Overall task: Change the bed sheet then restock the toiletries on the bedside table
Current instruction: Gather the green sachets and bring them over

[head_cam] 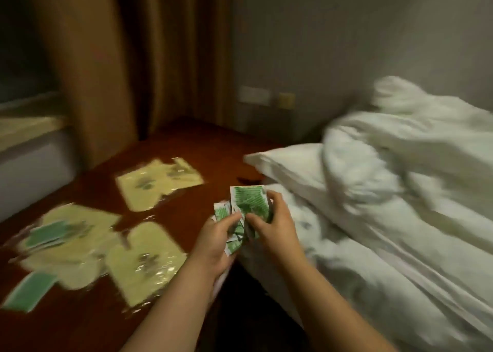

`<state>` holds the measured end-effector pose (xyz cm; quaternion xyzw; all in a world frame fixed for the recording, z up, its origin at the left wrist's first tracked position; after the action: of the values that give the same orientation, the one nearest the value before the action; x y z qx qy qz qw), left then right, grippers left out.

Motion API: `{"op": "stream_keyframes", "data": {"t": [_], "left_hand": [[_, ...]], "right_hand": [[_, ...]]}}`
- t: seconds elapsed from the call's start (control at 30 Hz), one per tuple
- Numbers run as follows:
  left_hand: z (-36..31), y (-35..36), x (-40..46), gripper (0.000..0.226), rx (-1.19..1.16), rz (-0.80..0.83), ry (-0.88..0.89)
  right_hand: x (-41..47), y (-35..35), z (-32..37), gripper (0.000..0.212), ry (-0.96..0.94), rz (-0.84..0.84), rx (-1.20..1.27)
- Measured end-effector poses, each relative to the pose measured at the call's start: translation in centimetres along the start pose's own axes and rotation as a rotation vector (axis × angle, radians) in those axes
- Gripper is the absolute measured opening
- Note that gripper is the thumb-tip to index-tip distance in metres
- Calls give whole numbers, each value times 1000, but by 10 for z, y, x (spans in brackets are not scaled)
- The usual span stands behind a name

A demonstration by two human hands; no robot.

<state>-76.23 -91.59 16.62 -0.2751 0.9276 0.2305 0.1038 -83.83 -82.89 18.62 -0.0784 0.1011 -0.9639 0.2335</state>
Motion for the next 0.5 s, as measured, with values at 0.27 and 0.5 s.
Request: {"op": "stream_keyframes", "data": {"t": [0.27, 0.5], "left_hand": [[128, 316, -135, 25, 216, 573, -11], [310, 581, -355, 25, 216, 916, -230]], "right_hand": [[-188, -345, -7, 45, 10, -579, -109], [-445, -630, -24, 43, 89, -1069, -269]]}}
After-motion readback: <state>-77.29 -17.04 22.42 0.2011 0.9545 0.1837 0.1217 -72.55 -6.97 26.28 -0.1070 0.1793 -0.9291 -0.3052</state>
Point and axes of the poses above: each hand's wrist, its own x-axis towards the middle knuckle, its own y-axis out of the palm, z = x × y, the point moved 7 cm from there along x, towards the middle knuckle, and after that the axes turned 9 degrees about x, right-handed, at the moved point
